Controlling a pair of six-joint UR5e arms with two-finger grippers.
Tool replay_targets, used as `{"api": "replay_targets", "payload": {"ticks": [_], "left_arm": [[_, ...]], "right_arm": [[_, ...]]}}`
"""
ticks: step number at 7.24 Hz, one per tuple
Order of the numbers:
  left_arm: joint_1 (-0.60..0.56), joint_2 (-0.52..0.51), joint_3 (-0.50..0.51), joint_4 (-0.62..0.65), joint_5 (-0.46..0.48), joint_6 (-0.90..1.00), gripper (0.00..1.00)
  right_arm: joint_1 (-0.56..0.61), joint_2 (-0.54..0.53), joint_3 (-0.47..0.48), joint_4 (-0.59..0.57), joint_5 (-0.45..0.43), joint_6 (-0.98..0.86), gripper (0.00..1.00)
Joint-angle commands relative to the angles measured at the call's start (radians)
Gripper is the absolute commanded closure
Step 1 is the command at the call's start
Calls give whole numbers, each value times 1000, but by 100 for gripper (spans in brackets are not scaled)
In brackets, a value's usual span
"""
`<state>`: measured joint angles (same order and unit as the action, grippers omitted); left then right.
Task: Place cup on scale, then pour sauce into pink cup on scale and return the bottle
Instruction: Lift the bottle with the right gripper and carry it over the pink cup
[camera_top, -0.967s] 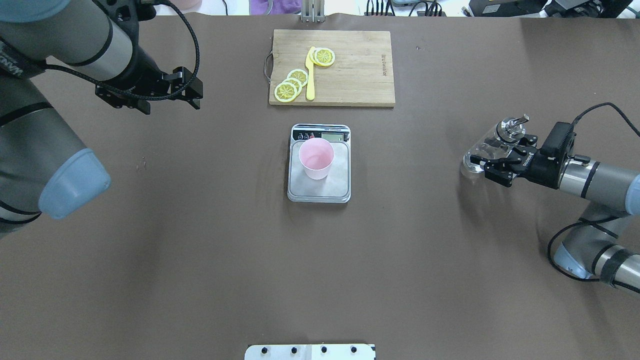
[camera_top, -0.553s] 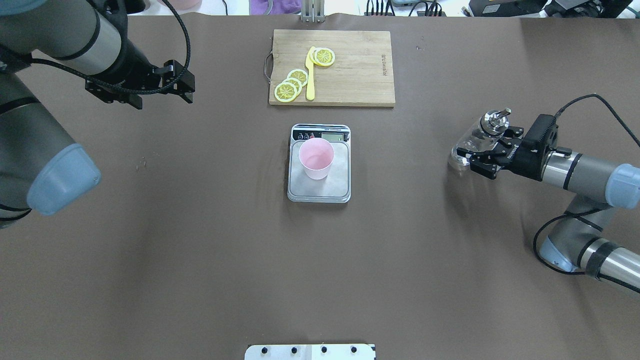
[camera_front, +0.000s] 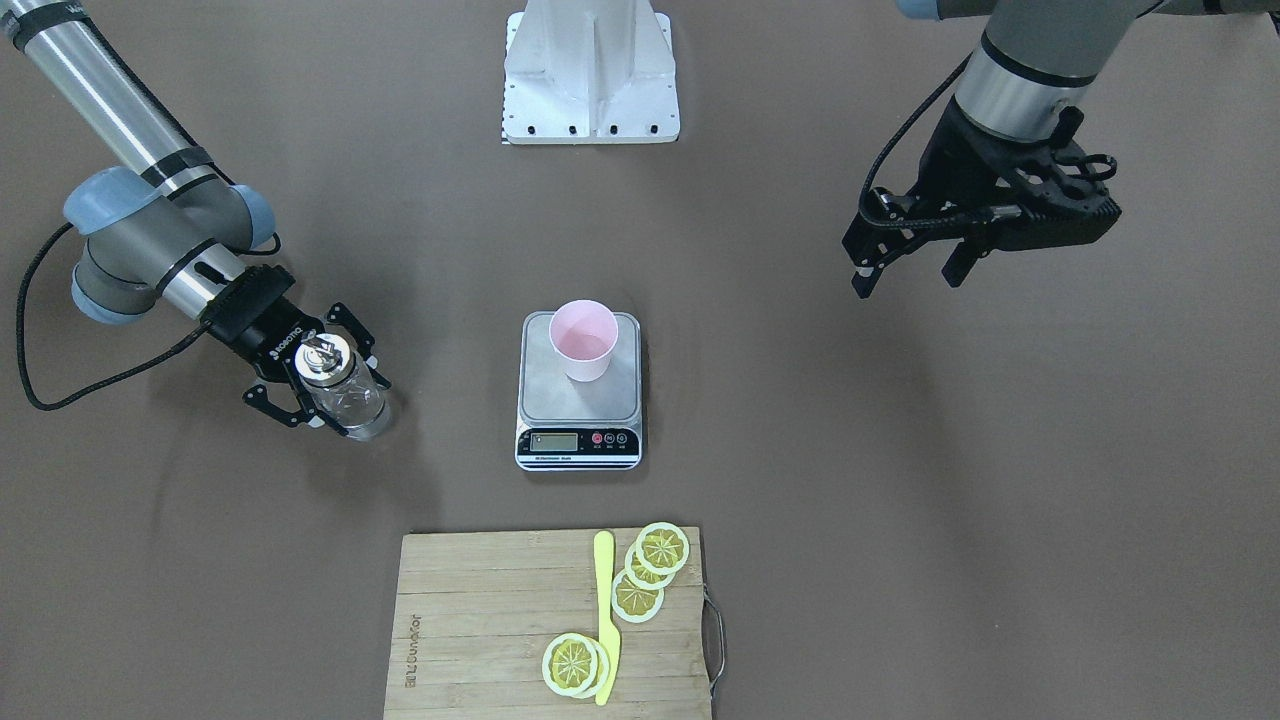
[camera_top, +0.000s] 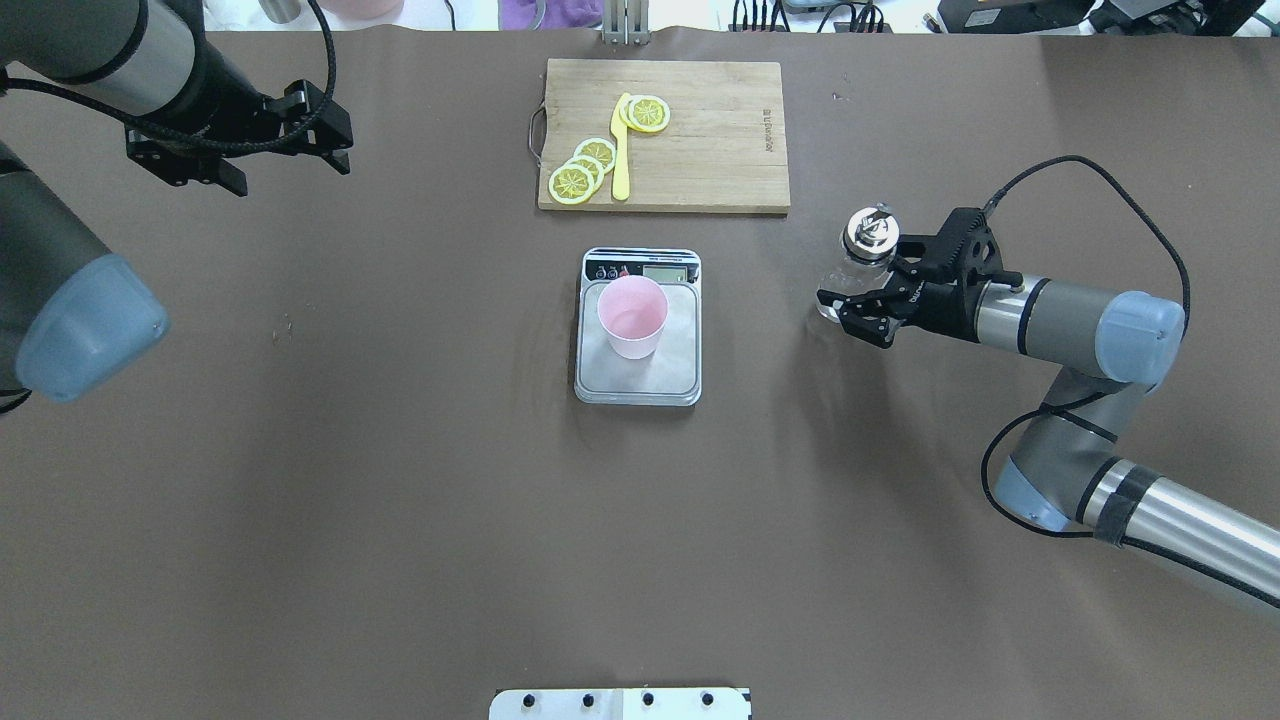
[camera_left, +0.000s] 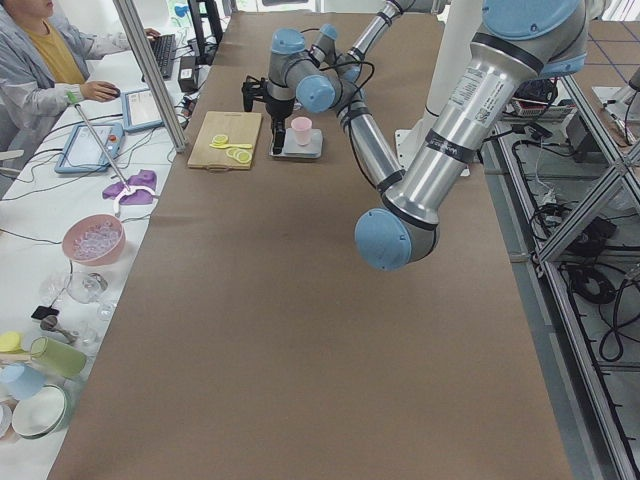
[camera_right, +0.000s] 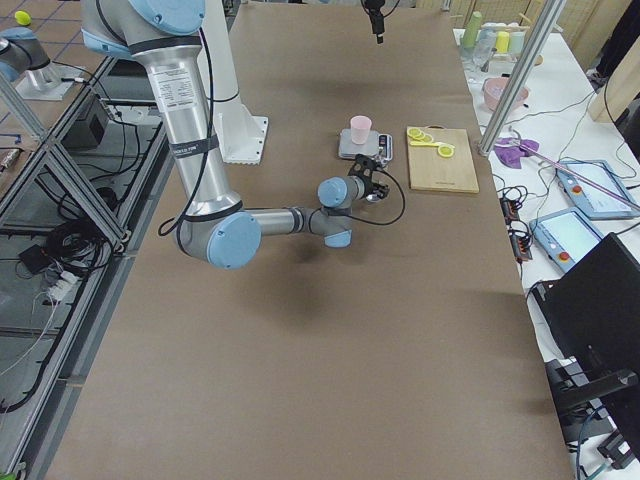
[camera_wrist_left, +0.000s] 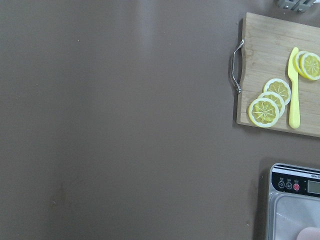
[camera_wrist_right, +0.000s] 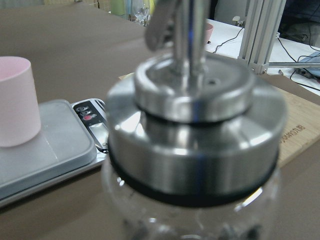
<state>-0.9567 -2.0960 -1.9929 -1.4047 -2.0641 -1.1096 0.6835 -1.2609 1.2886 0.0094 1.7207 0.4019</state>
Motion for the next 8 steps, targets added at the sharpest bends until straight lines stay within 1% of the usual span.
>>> {"api": "replay_targets", "payload": {"ticks": [1,2,3,4,5,7,8], "left_arm": [[-19,16,0,7,-4,16,3],[-23,30,2,7,-4,63,3],[-34,48,6,6,-5,135,3],[-55,62,14,7,-8,205,3],[-71,86,23,3,-43,256,3],[-108,140,23,-7,-68,332,3],[-132,163,23,-7,-79,371,3]], "right_arm": [[-1,-5,188,-289,10,-93,100],[-5,-9,249,-407,10,-109,100],[-18,-9,309,-545,1,-192,100],[-30,-8,395,-716,-6,-242,100],[-41,0,450,-830,-6,-262,100],[-55,12,512,-983,-15,-325,100],[-62,20,538,-1064,-42,-348,100]]}}
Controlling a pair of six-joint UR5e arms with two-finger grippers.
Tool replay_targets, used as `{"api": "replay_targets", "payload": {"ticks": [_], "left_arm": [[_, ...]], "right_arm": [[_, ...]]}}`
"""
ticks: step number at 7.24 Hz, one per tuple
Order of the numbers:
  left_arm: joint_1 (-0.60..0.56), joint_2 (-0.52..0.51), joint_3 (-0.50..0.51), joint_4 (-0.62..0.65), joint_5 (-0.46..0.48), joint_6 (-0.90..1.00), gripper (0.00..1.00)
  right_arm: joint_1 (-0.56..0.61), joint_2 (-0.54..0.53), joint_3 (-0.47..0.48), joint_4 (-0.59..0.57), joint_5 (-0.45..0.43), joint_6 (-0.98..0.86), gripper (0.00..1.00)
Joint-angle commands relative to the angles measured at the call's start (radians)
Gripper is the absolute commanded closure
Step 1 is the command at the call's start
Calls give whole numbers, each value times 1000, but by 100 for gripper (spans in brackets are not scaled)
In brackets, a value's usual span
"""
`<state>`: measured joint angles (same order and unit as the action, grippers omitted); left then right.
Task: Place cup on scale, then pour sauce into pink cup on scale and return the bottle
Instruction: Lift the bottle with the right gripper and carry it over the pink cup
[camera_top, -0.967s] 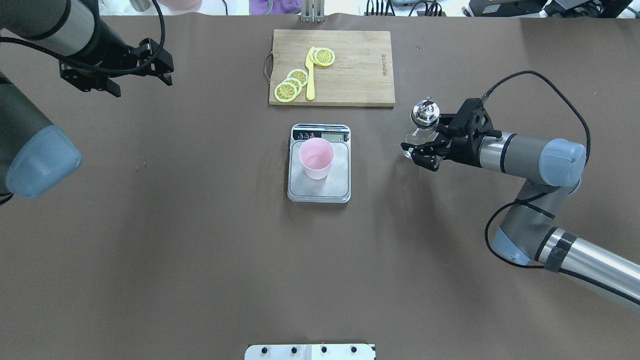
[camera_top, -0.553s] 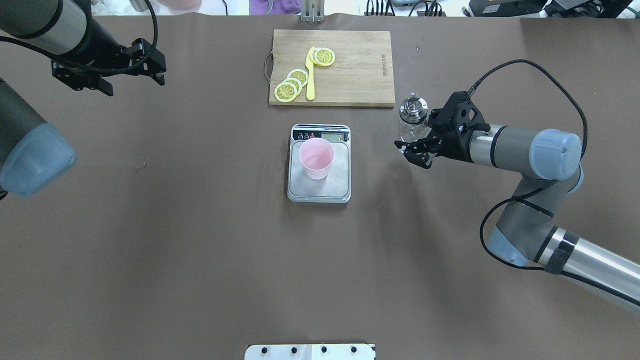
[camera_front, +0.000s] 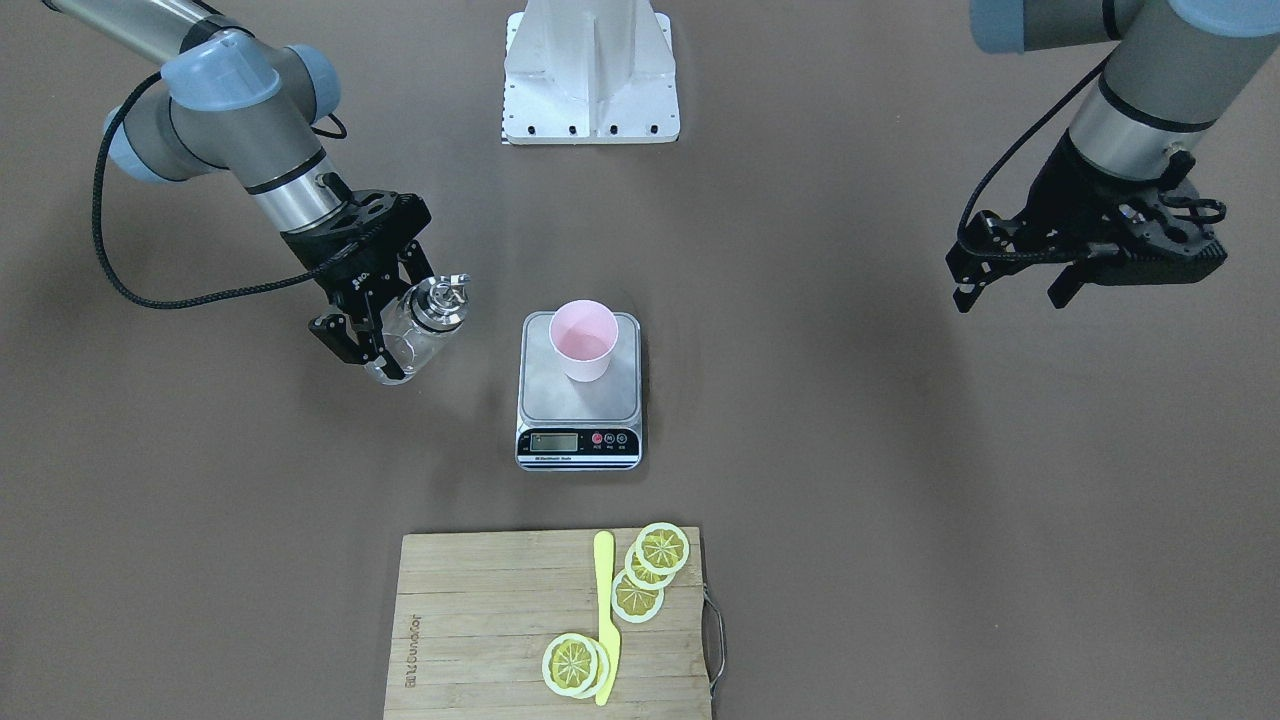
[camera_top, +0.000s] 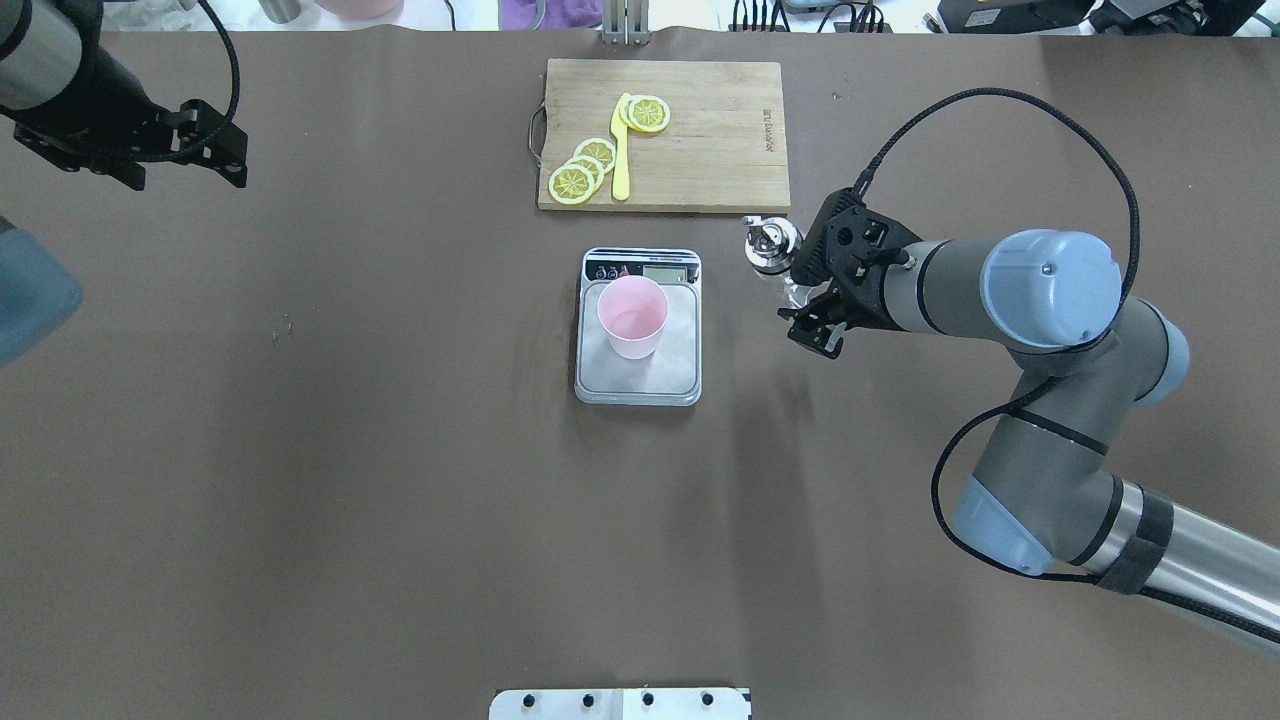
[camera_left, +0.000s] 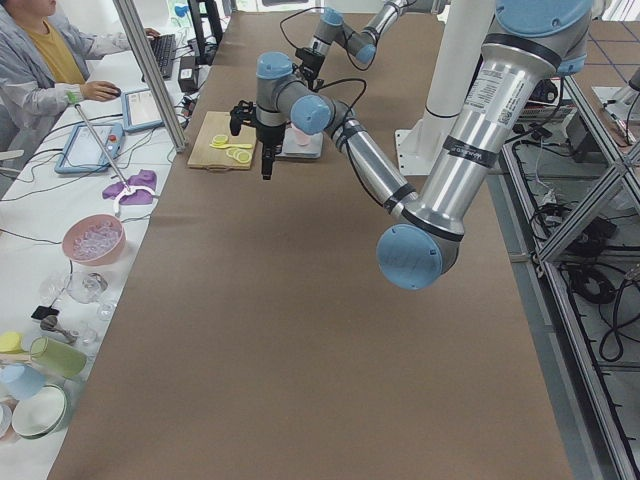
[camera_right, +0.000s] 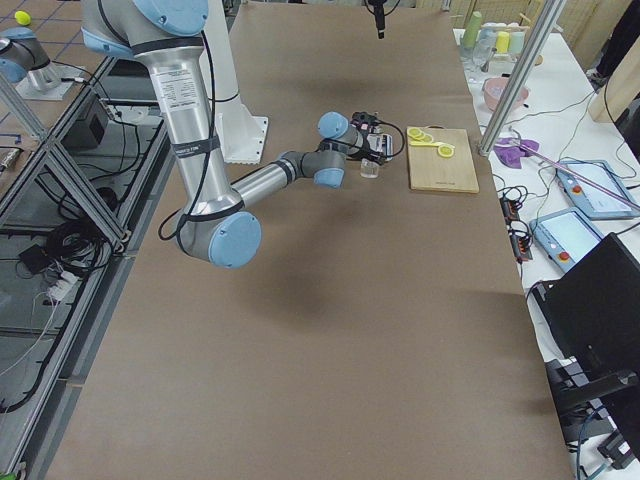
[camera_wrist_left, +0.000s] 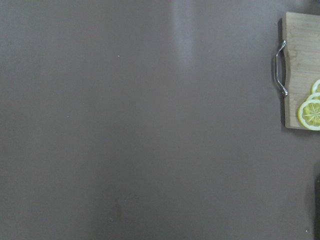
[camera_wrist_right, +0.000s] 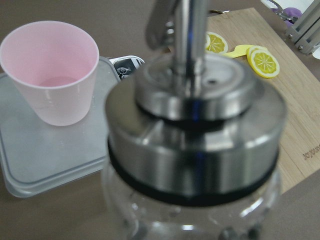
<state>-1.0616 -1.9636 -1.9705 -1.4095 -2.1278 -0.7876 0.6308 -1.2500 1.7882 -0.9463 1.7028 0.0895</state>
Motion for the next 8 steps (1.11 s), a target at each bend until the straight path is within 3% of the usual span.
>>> {"api": "replay_targets", "payload": {"ticks": [1,2,4,5,8], "left_arm": [[-46,63,1,-3,-41,101,3],[-55,78,2,-3,-44,125,3],[-58,123,5,-11,-46,159,3],[-60,123,4,-16,-66,157,3],[-64,123,6,-16,-83,156,3]], "right_arm": [[-29,52,60,-223,-69,-83,100],[-33,99,71,-332,-83,-108,100],[-46,141,62,-438,-103,-148,100],[-46,205,71,-577,-104,-158,100],[-66,234,53,-702,-113,-186,100]]}}
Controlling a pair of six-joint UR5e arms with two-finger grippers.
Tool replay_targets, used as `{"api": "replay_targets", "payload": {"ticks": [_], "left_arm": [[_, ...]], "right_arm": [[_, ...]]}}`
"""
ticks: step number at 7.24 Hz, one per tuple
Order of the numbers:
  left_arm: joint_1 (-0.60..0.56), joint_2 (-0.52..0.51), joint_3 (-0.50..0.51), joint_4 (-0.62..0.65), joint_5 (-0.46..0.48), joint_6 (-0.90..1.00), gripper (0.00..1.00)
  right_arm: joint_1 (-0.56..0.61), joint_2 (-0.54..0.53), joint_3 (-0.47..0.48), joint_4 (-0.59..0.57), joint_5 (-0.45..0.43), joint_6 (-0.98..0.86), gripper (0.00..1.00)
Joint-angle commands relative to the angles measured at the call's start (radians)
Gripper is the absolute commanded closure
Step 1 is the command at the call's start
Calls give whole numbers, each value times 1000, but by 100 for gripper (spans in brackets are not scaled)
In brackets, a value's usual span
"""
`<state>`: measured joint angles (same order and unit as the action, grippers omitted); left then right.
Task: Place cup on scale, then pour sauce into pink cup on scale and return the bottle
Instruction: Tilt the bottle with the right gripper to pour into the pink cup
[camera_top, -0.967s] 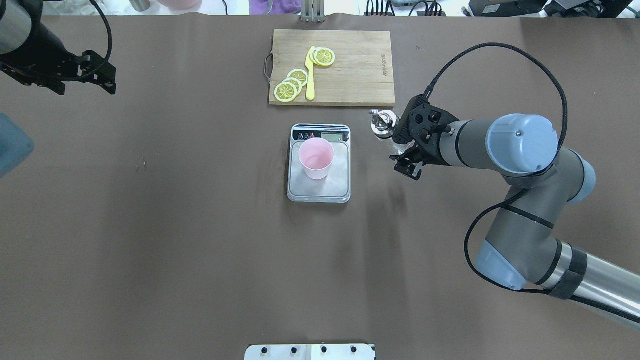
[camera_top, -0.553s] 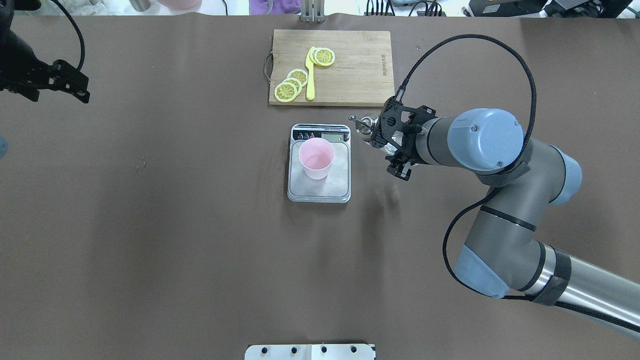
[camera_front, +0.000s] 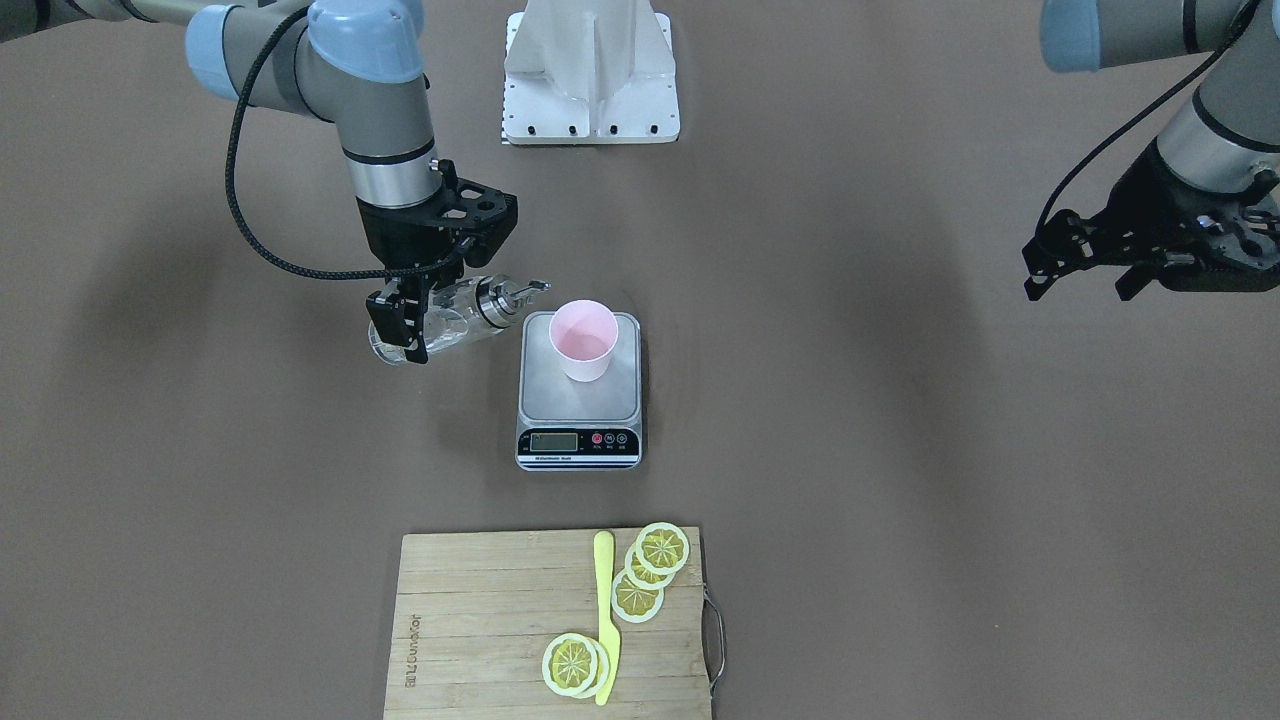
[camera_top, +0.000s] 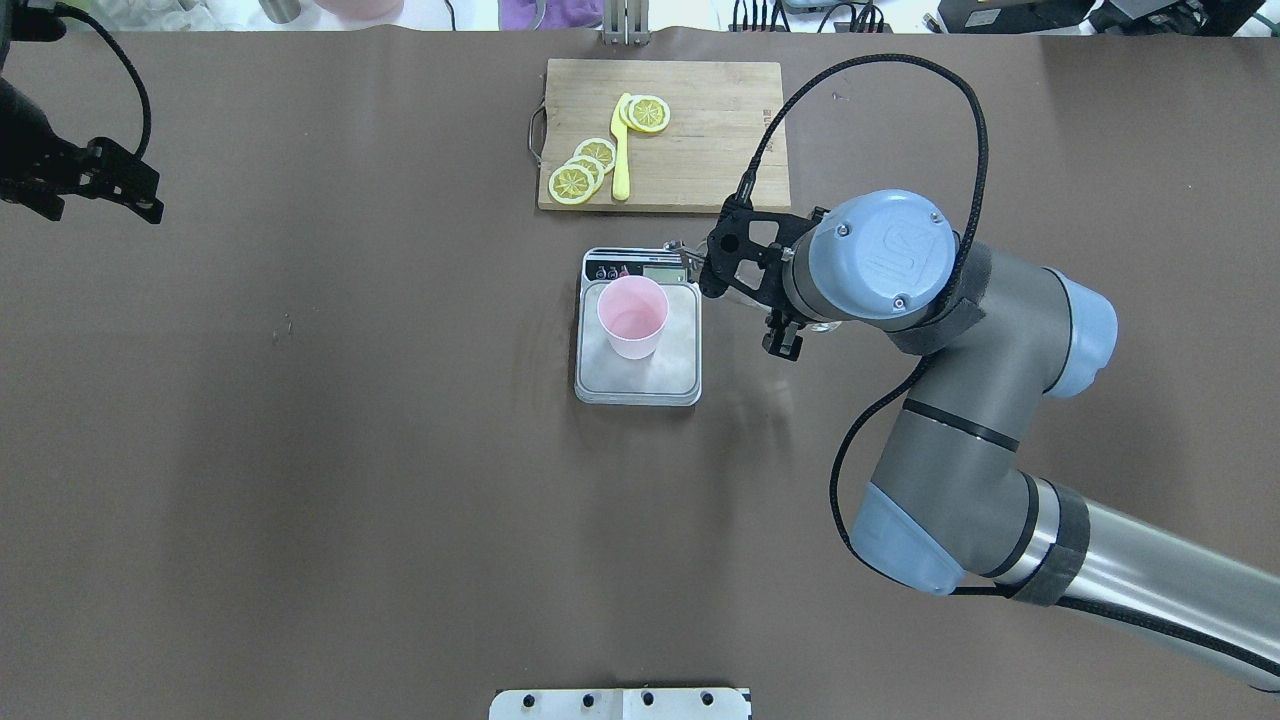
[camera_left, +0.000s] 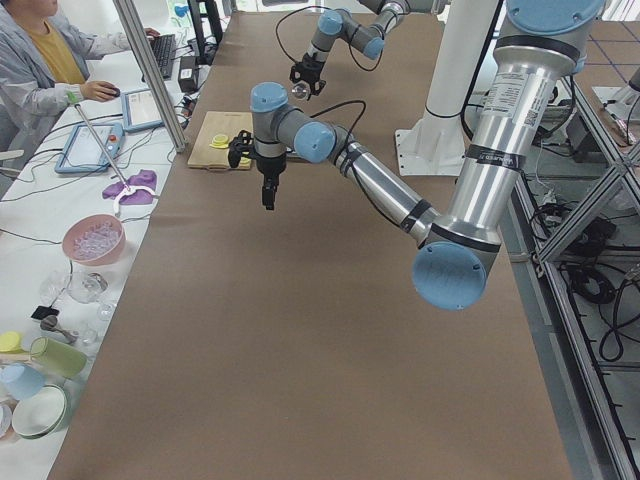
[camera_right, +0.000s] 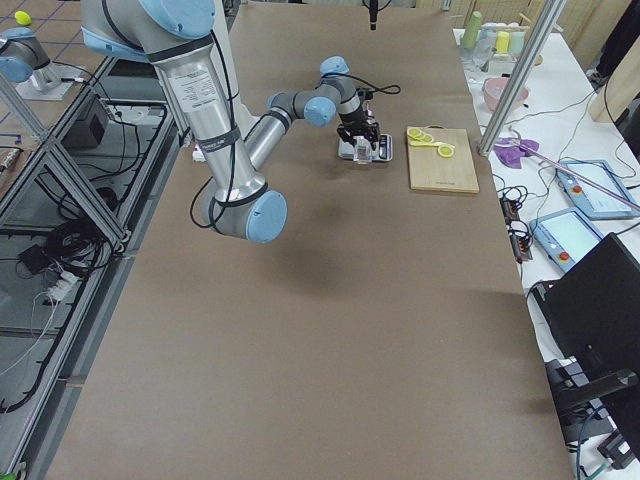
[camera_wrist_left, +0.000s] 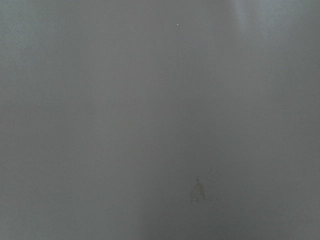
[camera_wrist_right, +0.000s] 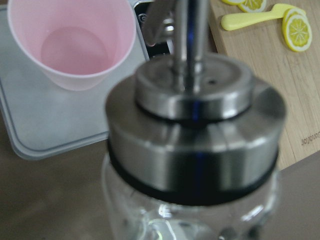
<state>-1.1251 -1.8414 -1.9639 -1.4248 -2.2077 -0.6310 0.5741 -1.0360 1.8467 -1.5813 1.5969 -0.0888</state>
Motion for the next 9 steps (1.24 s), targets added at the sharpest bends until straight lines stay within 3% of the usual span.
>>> {"api": "replay_targets", "payload": {"ticks": [1,5,7,9], "left_arm": [[-1,1,-1,0,-3,-1,3],[1,1,0,0,-3,-1,3],[-1,1,0,0,-3,-2,3],[1,1,0,0,-3,-7,3]], "right_arm": [[-10,63,-6,-141,-9,-17,100],[-17,192,-58,-383,-63,-74,100],[-17,197,-78,-396,-89,-98,100],[-19,237,-113,-489,-135,-132,100]]}}
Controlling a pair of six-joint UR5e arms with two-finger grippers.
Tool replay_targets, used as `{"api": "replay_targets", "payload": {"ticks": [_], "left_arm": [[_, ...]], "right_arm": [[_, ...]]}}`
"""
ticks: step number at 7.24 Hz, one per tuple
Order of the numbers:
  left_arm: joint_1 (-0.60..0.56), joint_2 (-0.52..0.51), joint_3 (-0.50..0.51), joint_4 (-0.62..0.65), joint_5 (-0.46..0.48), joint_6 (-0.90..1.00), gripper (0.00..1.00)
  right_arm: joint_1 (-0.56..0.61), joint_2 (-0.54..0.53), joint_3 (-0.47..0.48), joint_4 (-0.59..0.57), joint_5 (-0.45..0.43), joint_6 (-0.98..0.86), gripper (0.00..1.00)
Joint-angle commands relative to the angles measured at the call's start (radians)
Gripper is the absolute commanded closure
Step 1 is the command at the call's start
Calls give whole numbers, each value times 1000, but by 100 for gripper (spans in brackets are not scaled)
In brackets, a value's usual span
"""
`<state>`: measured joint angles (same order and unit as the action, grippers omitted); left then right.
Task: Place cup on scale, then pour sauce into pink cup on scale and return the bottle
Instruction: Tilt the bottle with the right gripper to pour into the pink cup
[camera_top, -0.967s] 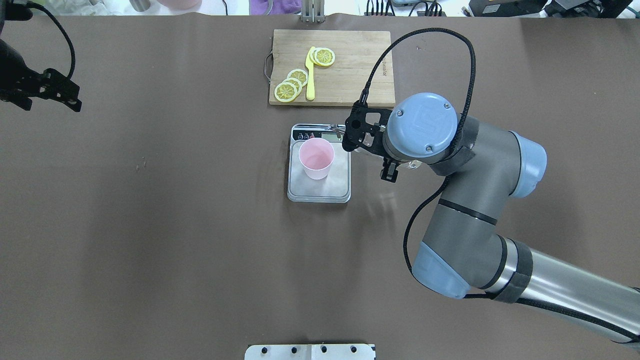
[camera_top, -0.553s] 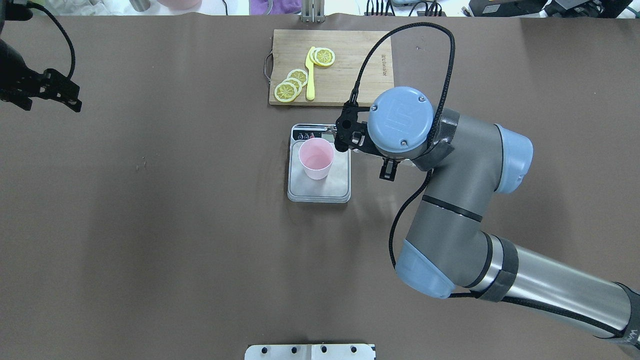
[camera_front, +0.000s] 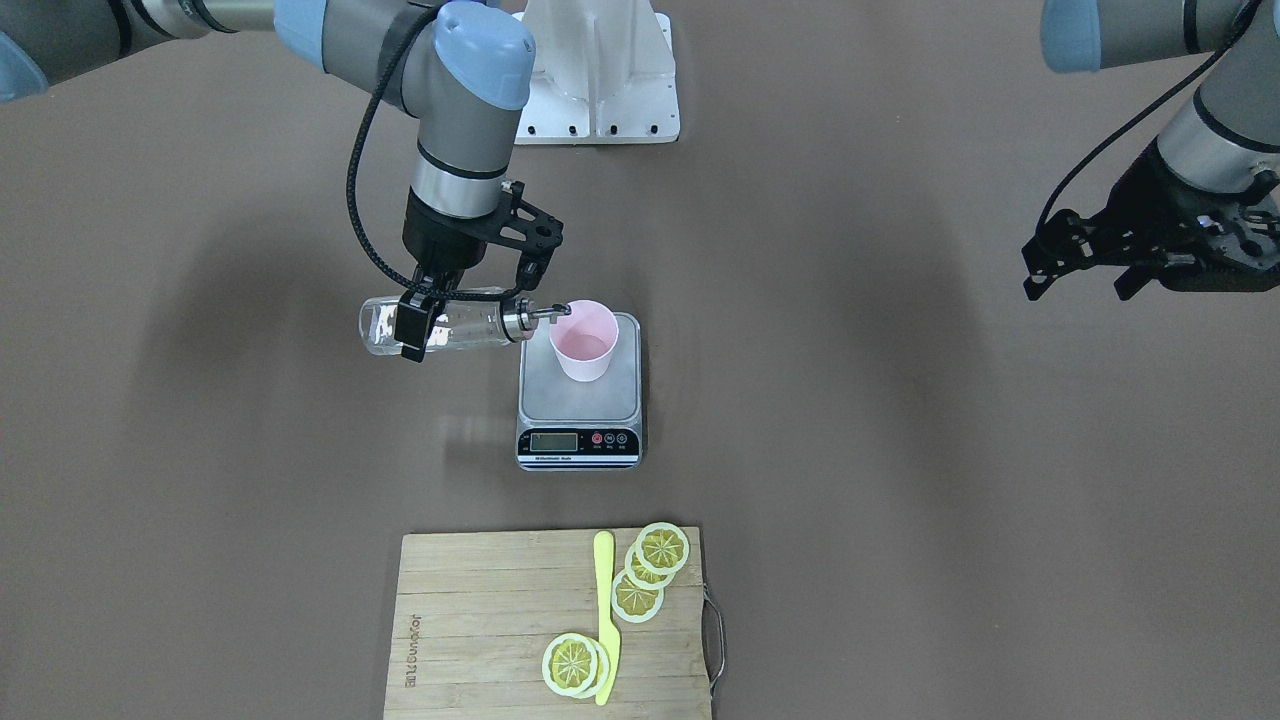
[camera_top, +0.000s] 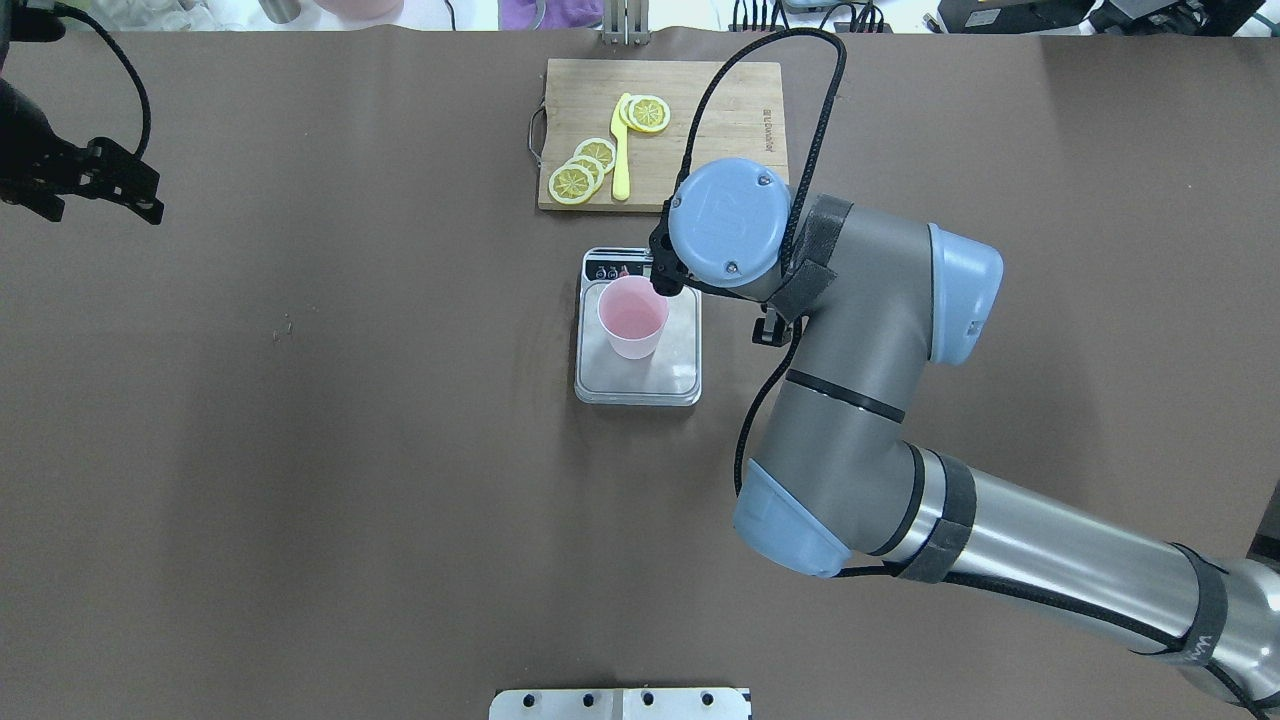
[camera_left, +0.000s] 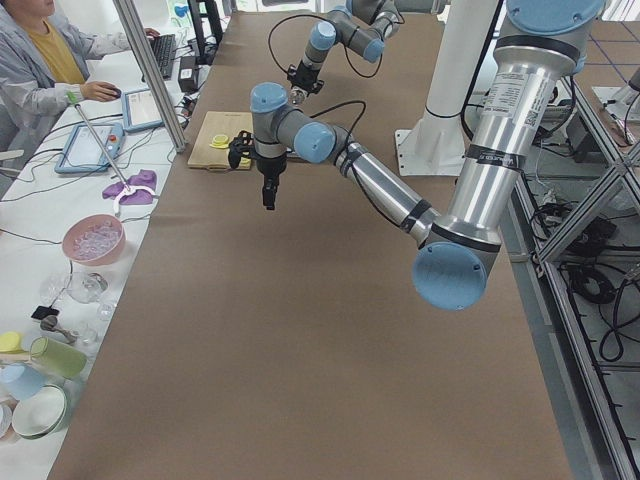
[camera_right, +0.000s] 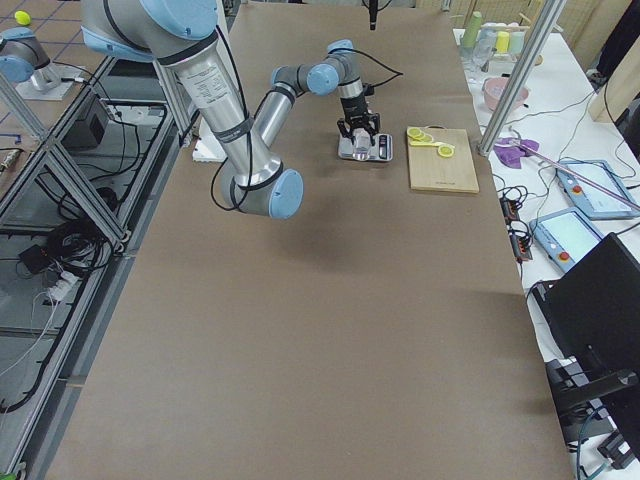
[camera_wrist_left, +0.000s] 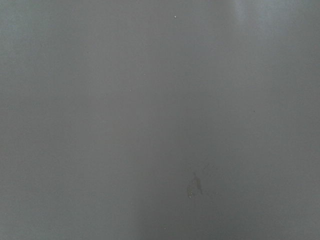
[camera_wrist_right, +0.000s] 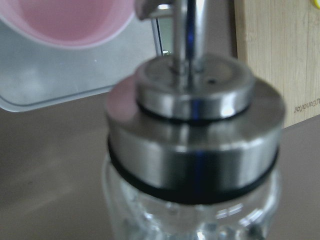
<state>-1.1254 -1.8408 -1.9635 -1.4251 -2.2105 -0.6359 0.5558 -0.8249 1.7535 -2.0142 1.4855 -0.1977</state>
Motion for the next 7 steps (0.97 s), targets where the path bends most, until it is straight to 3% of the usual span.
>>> {"api": "replay_targets", "payload": {"ticks": [1,4,7], "left_arm": [[1,0,0,0,0,-2,3],[3,0,2,0,0,-4,3],[1,0,2,0,0,-4,3]], "right_arm": [[-1,26,-19,-70,-28,-28,100],[-1,44,-23,-147,-70,-81,100],[-2,109,-88,-207,-77,-81,100]]}}
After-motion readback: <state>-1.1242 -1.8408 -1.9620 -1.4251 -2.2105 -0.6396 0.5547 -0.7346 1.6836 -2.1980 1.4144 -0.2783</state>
